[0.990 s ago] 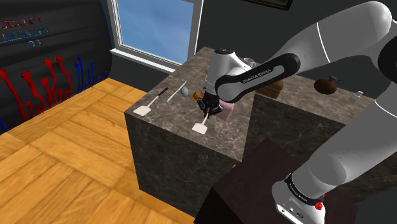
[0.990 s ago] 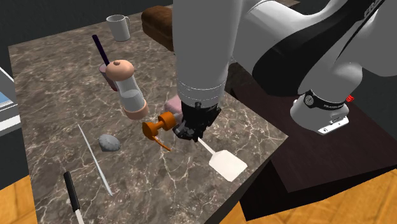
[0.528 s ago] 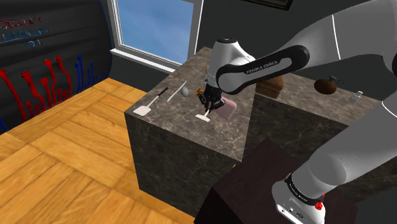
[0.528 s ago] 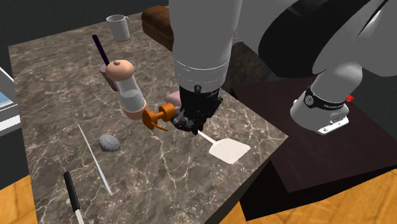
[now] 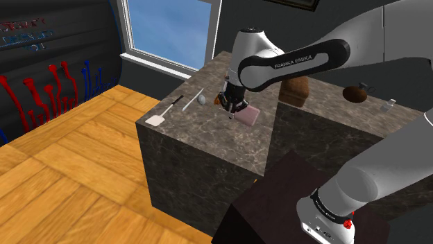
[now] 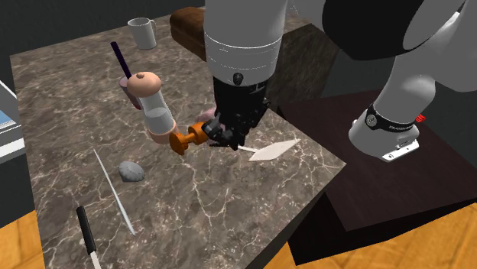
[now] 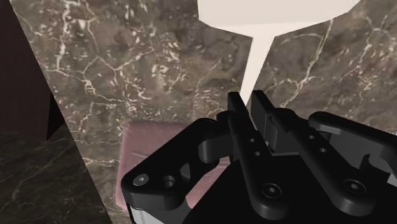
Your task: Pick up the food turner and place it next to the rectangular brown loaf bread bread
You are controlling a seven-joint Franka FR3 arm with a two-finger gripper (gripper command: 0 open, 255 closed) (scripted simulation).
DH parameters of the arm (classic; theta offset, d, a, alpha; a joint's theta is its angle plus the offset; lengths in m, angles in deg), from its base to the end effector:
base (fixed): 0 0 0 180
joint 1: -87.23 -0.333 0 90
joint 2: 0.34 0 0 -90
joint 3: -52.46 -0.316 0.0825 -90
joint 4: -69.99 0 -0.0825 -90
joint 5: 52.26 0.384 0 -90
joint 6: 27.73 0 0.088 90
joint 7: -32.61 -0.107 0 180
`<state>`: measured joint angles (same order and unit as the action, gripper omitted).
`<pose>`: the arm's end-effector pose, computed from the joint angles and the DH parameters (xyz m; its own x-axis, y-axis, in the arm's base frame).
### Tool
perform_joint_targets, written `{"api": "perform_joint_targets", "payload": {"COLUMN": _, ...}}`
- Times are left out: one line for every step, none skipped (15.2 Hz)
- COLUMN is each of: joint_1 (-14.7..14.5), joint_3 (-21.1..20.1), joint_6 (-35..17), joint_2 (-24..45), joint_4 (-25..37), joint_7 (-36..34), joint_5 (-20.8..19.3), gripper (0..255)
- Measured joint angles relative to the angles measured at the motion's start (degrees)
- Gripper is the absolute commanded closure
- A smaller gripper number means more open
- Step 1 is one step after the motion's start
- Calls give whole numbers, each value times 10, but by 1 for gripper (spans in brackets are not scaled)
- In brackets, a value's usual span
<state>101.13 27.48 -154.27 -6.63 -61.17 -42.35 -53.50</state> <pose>0.4918 0.0973 0.3948 0.4489 -0.8911 0.0664 -0.8930 -0.4500 -0.0010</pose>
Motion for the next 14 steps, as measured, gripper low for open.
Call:
{"api": "perform_joint_targets", "payload": {"joint_1": 0, "joint_3": 1, "joint_6": 9, "joint_2": -4, "joint_4": 5, "joint_7": 2, "joint_5": 2, "gripper": 255}}
{"api": "perform_joint_targets", "payload": {"joint_1": 0, "joint_3": 1, "joint_6": 17, "joint_2": -9, "joint_4": 8, "joint_7": 5, "joint_5": 5, "gripper": 255}}
{"api": "perform_joint_targets", "payload": {"joint_1": -1, "joint_3": 2, "joint_6": 26, "joint_2": -13, "joint_4": 15, "joint_7": 6, "joint_5": 7, "gripper": 255}}
{"api": "perform_joint_targets", "payload": {"joint_1": -1, "joint_3": 2, "joint_6": 34, "joint_2": -16, "joint_4": 20, "joint_7": 7, "joint_5": 8, "gripper": 255}}
{"api": "perform_joint_targets", "payload": {"joint_1": -1, "joint_3": 2, "joint_6": 41, "joint_2": -17, "joint_4": 25, "joint_7": 8, "joint_5": 9, "gripper": 255}}
{"api": "perform_joint_targets", "payload": {"joint_1": -1, "joint_3": 4, "joint_6": 50, "joint_2": -23, "joint_4": 29, "joint_7": 10, "joint_5": 11, "gripper": 255}}
{"api": "perform_joint_targets", "payload": {"joint_1": -1, "joint_3": 4, "joint_6": 58, "joint_2": -26, "joint_4": 34, "joint_7": 12, "joint_5": 13, "gripper": 255}}
{"api": "perform_joint_targets", "payload": {"joint_1": -1, "joint_3": 5, "joint_6": 65, "joint_2": -30, "joint_4": 37, "joint_7": 14, "joint_5": 15, "gripper": 255}}
{"api": "perform_joint_targets", "payload": {"joint_1": -1, "joint_3": 6, "joint_6": 71, "joint_2": -30, "joint_4": 44, "joint_7": 15, "joint_5": 15, "gripper": 255}}
{"api": "perform_joint_targets", "payload": {"joint_1": -1, "joint_3": 7, "joint_6": 78, "joint_2": -35, "joint_4": 46, "joint_7": 17, "joint_5": 17, "gripper": 255}}
{"api": "perform_joint_targets", "payload": {"joint_1": -2, "joint_3": 7, "joint_6": 87, "joint_2": -39, "joint_4": 51, "joint_7": 17, "joint_5": 19, "gripper": 255}}
{"api": "perform_joint_targets", "payload": {"joint_1": -1, "joint_3": 8, "joint_6": 94, "joint_2": -41, "joint_4": 57, "joint_7": 20, "joint_5": 19, "gripper": 255}}
{"api": "perform_joint_targets", "payload": {"joint_1": -1, "joint_3": 9, "joint_6": 102, "joint_2": -42, "joint_4": 63, "joint_7": 20, "joint_5": 20, "gripper": 255}}
{"api": "perform_joint_targets", "payload": {"joint_1": -1, "joint_3": 9, "joint_6": 110, "joint_2": -45, "joint_4": 68, "joint_7": 22, "joint_5": 21, "gripper": 255}}
